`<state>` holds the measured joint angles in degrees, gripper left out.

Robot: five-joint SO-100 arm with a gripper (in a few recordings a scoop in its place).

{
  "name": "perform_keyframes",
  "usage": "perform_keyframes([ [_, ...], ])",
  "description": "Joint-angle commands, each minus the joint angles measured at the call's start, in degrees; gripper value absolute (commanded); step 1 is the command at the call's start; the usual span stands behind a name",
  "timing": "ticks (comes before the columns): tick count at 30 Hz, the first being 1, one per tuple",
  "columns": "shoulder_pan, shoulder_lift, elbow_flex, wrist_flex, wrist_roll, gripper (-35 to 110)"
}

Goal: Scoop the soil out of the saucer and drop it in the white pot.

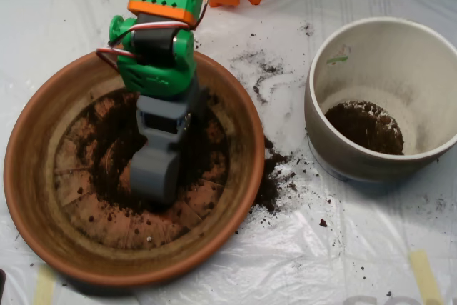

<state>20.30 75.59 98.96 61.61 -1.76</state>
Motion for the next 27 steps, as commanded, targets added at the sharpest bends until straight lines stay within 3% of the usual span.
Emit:
perform_keyframes([
  [1, 1.2, 3.9, -0.8, -1.7, -1.9, 43],
  [21, -1.7, 8.3, 6.7, -5.8, -3.1, 29],
  [27, -0.7, 11.3, 10.1, -9.9, -4.2, 16],
])
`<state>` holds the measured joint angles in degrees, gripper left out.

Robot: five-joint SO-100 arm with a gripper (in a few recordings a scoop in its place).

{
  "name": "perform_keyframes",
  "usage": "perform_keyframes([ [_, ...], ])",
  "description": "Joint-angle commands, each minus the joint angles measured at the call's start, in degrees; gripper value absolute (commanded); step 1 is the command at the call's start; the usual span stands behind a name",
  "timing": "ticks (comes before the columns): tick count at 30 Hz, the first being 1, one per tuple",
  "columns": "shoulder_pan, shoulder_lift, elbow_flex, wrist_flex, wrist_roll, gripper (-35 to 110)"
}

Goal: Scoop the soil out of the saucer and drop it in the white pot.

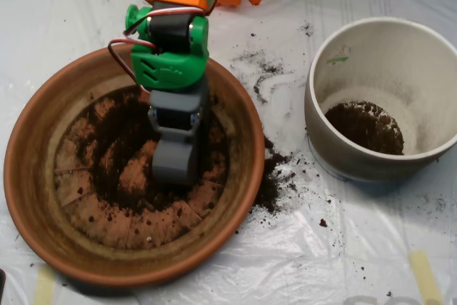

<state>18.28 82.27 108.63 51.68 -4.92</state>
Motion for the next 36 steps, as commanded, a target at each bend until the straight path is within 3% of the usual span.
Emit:
perform_keyframes([
  [1, 1.7, 4.5, 0.2, 0.0, -0.9, 11],
  [5, 2.1, 4.5, -1.1, 0.6, -1.1, 0],
  [36, -12.2, 34.8, -15.6, 23.2, -5.5, -1],
])
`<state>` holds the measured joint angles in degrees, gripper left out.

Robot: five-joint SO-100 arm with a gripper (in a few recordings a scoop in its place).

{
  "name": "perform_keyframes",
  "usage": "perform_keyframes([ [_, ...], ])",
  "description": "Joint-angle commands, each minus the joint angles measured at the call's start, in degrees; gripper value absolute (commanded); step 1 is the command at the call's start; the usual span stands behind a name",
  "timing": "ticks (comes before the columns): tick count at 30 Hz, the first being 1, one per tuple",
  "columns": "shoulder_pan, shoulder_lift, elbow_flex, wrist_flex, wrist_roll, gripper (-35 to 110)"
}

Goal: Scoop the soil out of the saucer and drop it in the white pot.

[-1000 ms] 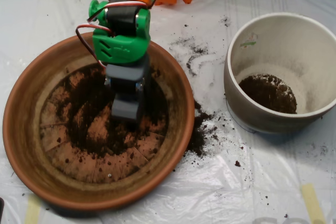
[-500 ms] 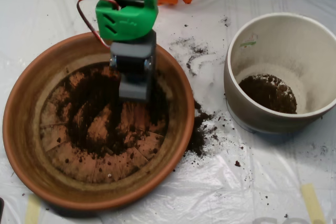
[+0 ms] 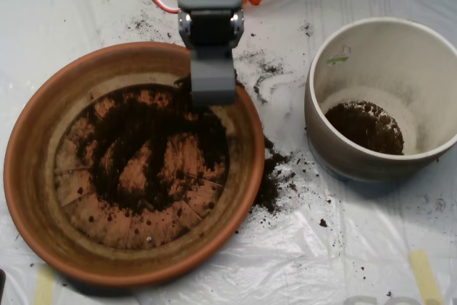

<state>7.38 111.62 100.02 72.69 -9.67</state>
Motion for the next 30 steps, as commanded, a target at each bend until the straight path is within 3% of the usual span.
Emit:
perform_keyframes([
  [1, -2.2, 5.5, -8.2, 3.1, -0.7, -1],
  [13, -17.5, 1.4, -25.0, 12.8, 2.5, -1],
  [21, -29.6, -4.5, -26.9, 11.4, 4.0, -1],
  [30, -32.1, -20.2, -43.2, 12.4, 3.7, 0],
])
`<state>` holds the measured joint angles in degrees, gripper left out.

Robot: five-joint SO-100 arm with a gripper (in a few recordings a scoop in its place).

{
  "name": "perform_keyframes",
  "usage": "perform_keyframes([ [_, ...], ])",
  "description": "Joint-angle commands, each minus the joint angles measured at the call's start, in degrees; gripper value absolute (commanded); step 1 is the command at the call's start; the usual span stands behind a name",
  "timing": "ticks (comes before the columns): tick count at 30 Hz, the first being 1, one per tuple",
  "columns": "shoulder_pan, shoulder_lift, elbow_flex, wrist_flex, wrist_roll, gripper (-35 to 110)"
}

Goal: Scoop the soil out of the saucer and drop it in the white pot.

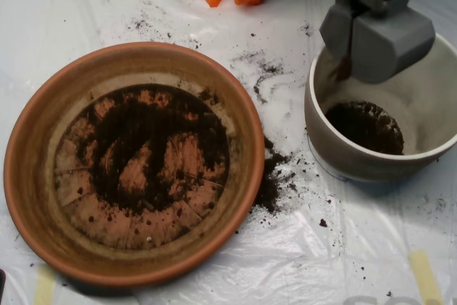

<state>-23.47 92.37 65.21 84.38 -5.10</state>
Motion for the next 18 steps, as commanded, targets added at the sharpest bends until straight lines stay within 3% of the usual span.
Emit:
perform_keyframes([
  [1, -1.4, -2.2, -9.9, 1.7, -0.8, 2],
  [6, -3.1, -5.3, -9.9, 2.9, -0.9, 31],
  [18, -4.7, -2.3, -10.3, 6.2, 2.7, 40],
])
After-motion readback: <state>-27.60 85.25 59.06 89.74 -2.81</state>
